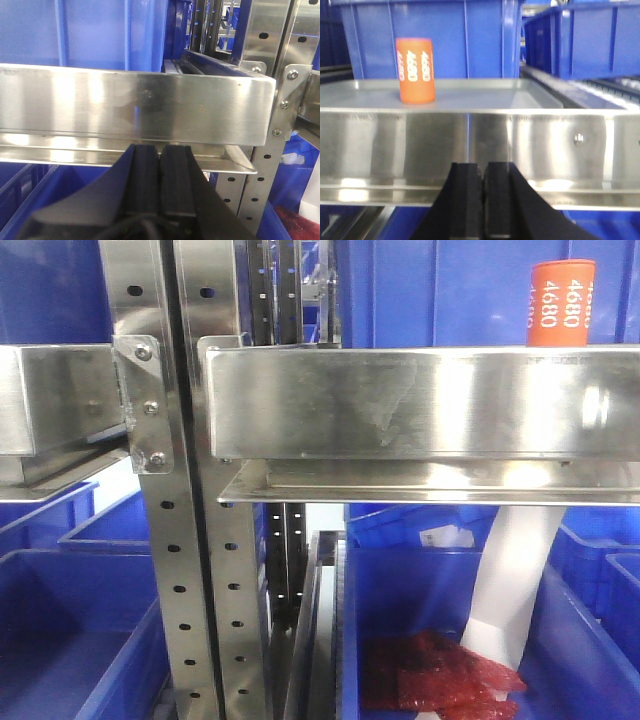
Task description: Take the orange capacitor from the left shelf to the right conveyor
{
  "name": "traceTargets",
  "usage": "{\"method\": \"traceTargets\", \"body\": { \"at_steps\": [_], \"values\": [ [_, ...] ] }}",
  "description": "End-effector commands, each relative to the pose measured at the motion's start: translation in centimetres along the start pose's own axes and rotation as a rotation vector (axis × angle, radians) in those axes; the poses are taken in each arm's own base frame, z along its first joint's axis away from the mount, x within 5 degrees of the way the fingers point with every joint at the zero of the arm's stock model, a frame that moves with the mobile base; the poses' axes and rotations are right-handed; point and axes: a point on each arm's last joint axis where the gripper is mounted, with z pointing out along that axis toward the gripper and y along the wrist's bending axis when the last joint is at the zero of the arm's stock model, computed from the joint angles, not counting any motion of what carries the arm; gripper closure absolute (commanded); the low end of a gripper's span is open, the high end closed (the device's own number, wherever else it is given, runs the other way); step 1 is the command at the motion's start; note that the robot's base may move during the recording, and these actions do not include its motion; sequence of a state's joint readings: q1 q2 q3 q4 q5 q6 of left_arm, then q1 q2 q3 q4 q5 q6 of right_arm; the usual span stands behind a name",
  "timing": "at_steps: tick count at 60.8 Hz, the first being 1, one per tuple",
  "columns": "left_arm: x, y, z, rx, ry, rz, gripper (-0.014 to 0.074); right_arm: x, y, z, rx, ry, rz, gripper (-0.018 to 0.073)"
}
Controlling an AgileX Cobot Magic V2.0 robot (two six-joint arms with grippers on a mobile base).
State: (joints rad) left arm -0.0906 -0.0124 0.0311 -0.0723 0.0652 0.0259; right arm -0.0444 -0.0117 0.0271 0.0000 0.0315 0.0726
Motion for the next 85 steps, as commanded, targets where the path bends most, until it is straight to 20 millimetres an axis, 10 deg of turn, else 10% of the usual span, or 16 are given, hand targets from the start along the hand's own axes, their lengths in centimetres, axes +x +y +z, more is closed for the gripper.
{"method": "traceTargets", "body": {
  "at_steps": [1,16,29,38,85],
  "values": [
    [-1.0,0.0,-0.1,-0.001,-0.105,-0.003,0.0723,-3.2,0.2,-0.5,-0.010,-0.171,-0.006,0.0504],
    [-1.0,0.0,-0.1,-0.001,-0.105,-0.003,0.0723,-10.1,0.7,-1.2,-0.015,-0.196,-0.011,0.0486],
    [-1.0,0.0,-0.1,-0.001,-0.105,-0.003,0.0723,-13.7,1.0,1.4,-0.010,-0.126,-0.012,0.0139],
    [-1.0,0.0,-0.1,-0.001,-0.105,-0.003,0.0723,-14.0,1.0,4.0,-0.004,-0.033,-0.013,-0.0076],
    [-1.0,0.0,-0.1,-0.001,-0.105,-0.003,0.0723,-11.0,5.6,19.1,-0.192,0.053,-0.008,-0.0061]
  ]
}}
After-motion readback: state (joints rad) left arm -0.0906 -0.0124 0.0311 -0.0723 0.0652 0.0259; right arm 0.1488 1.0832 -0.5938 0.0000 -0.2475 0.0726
